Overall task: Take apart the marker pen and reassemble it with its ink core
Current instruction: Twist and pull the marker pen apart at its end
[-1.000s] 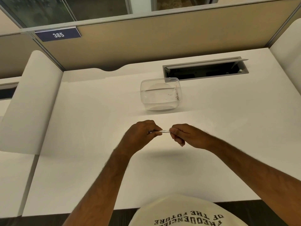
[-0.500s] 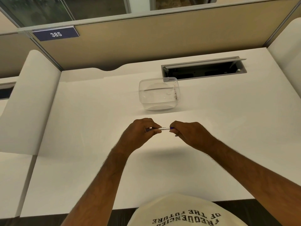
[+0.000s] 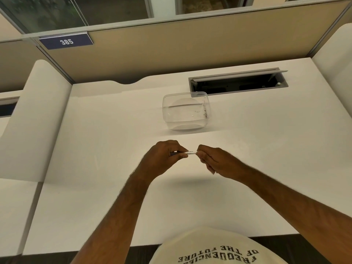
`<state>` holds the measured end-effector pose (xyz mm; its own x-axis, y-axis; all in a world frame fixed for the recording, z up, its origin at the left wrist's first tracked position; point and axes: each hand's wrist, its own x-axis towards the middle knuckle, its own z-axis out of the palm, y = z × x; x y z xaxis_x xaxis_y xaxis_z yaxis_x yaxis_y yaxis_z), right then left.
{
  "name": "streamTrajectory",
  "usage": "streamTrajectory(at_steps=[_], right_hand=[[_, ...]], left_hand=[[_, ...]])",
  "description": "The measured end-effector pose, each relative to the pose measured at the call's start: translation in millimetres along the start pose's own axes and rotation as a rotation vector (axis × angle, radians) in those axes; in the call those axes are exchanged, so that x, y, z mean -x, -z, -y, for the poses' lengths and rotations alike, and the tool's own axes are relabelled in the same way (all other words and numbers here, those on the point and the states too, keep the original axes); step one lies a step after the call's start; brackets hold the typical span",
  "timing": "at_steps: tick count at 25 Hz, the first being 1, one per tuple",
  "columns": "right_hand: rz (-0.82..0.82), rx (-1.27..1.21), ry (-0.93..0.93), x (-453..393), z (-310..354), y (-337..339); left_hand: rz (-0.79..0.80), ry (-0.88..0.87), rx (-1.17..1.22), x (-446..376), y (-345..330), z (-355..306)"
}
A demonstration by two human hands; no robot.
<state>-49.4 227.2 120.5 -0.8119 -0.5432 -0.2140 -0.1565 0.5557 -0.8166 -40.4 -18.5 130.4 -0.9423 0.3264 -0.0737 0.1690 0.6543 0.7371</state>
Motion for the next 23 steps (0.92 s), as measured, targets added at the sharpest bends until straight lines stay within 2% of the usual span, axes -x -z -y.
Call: streamTrajectory(at_steps=[2, 4, 6, 8, 10, 16, 21, 23], right_hand=[[-0.191, 0.547, 0.237, 1, -9, 3], [-0.265, 0.725, 0.326, 1, -13, 7], [-0.192, 0.475, 0.206, 1, -6, 8], [0.003, 0.014, 0.012, 0, -2, 6], [0.086, -0.191, -0.046, -2, 2, 7], [0.095, -0.213, -0.081, -3, 0, 12], [0.068, -0.038, -0.061, -4, 7, 19], [0.075, -0.078, -0.061, -3, 8, 18]], left_hand=[[0.004, 0.026, 0.054, -1, 1, -1], [0.001, 0.030, 0.065, -2, 1, -2], [-0.002, 0.018, 0.040, -3, 2, -1], [-0.001, -0.001, -0.008, -2, 2, 0], [0.007, -0.007, -0.052, -1, 1, 1], [0.013, 0.014, 0.005, -2, 0, 3], [0.000, 0.012, -0.004, 0, 1, 3], [-0.005, 0.025, -0.011, 0, 2, 3]])
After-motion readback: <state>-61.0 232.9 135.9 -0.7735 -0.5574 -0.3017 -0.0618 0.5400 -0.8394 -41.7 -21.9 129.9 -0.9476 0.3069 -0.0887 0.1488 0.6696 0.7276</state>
